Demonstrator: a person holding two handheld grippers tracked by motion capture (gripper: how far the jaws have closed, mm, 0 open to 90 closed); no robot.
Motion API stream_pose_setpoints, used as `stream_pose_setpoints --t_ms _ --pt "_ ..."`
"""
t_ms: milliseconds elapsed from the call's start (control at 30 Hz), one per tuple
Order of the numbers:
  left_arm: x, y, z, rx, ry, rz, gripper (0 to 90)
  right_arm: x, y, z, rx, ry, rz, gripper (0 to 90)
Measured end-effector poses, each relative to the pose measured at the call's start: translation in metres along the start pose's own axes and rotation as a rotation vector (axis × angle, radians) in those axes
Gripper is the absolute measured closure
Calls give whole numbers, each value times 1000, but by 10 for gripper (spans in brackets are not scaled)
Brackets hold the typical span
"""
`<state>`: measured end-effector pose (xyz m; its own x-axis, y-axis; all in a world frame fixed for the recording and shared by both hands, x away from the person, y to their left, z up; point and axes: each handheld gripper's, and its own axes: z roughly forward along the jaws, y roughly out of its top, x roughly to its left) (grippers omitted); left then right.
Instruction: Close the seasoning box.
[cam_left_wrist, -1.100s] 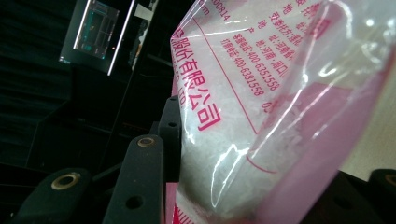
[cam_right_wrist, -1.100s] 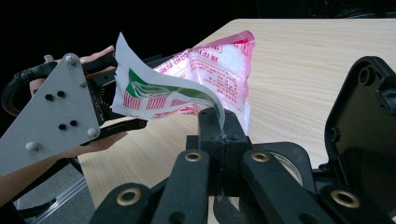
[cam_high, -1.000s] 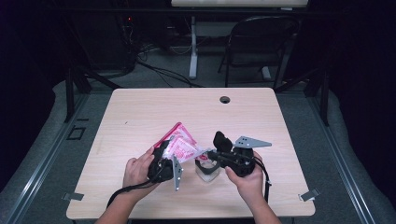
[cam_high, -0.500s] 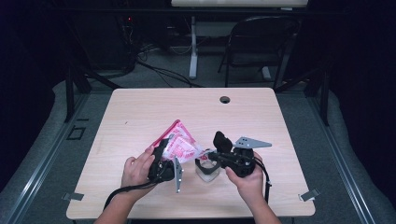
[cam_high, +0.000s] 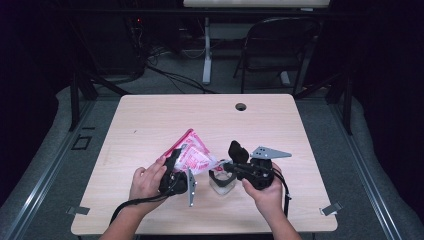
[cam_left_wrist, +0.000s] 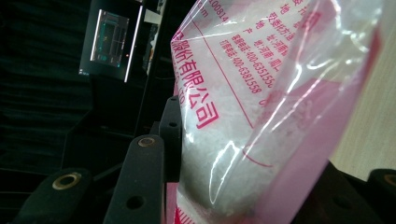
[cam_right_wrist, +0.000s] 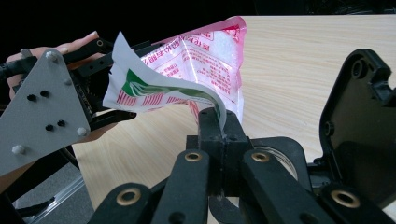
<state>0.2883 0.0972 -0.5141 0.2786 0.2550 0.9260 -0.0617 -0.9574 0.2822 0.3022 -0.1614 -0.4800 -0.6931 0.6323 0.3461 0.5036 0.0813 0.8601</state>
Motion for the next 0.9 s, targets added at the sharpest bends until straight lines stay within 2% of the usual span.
stream_pose_setpoints --t_ms 267,433,600,900 --pt "10 8 0 0 4 75 655 -4 2 -5 3 -4 19 900" --pt "15 11 1 -3 -15 97 655 -4 4 -7 2 -11 14 900" --pt "19 13 1 -3 -21 137 657 -5 4 -7 9 -17 13 900" --pt "22 16 -1 -6 -7 185 658 -4 4 -8 5 -20 12 900"
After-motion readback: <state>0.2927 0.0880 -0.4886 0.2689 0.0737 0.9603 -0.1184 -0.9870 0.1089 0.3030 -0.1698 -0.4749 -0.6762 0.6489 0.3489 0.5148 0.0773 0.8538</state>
